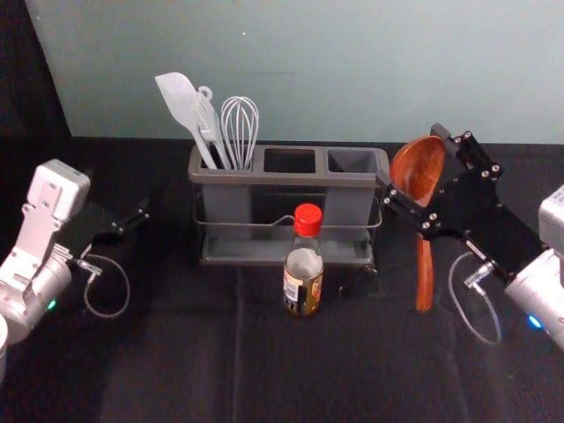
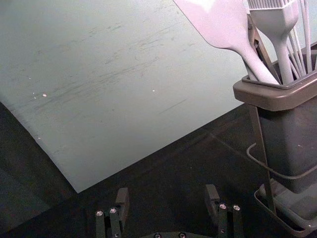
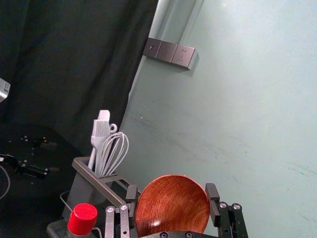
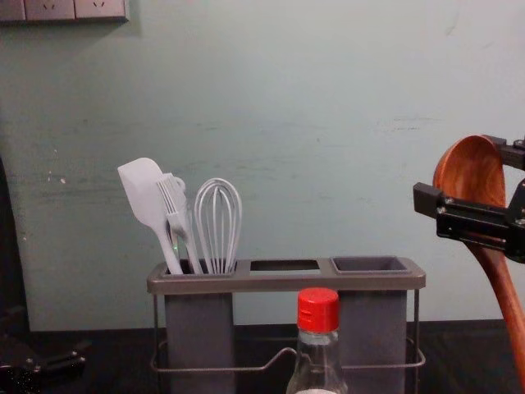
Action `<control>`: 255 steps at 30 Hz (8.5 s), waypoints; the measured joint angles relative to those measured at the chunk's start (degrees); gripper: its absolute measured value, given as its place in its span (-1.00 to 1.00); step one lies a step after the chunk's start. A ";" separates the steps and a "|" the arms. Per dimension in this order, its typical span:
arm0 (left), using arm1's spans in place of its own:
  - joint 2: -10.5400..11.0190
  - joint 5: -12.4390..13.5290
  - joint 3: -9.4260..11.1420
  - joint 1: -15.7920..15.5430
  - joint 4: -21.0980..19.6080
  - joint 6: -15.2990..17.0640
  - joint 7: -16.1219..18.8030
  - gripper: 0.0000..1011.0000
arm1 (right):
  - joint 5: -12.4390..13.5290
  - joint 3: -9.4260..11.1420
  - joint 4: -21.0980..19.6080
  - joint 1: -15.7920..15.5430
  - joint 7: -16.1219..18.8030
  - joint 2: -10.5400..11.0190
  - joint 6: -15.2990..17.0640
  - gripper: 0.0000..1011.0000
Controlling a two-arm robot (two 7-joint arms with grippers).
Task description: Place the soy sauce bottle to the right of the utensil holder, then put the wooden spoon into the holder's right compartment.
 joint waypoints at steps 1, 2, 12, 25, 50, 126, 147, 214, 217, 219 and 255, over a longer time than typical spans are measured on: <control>0.00 0.00 0.00 0.00 0.00 0.00 0.00 0.99 | 0.00 0.00 0.01 0.00 -0.01 0.01 -0.01 0.68; 0.00 0.00 0.00 0.00 0.00 0.00 0.00 0.99 | 0.00 0.00 0.00 0.01 -0.01 0.02 -0.02 0.68; 0.00 0.00 0.00 0.00 0.00 0.00 0.00 0.99 | -0.02 -0.06 0.03 0.01 -0.05 0.07 -0.19 0.68; 0.00 0.00 0.00 0.00 0.00 0.00 0.00 0.99 | -0.31 -0.07 0.52 0.63 0.24 -0.57 -0.13 0.68; 0.00 0.00 0.00 0.00 0.00 0.00 0.00 0.99 | 0.84 -6.31 16.87 25.31 7.12 -6.26 0.64 0.68; 0.00 0.00 0.00 0.00 0.00 0.00 0.00 0.99 | -3.02 -9.76 35.16 28.54 4.97 -11.30 -9.12 0.74; 0.00 0.00 0.00 0.00 0.00 0.00 0.00 0.99 | -2.71 -8.72 34.57 28.03 4.48 -11.65 -8.52 0.99; 0.00 0.00 0.00 0.00 0.00 0.00 0.00 0.99 | 6.79 -7.70 8.77 10.66 8.52 -2.07 3.91 0.99; 0.00 0.00 0.00 0.00 0.00 0.00 0.00 0.99 | 8.18 -7.87 8.75 10.56 8.67 -2.53 5.22 0.99; 0.00 0.00 0.00 0.00 0.00 0.00 0.00 0.99 | 9.48 -7.86 8.65 10.44 8.76 -2.90 6.67 0.99; 0.00 0.00 0.00 0.00 0.00 0.00 0.00 0.99 | 15.66 -13.80 14.66 14.14 7.97 -5.12 13.91 0.99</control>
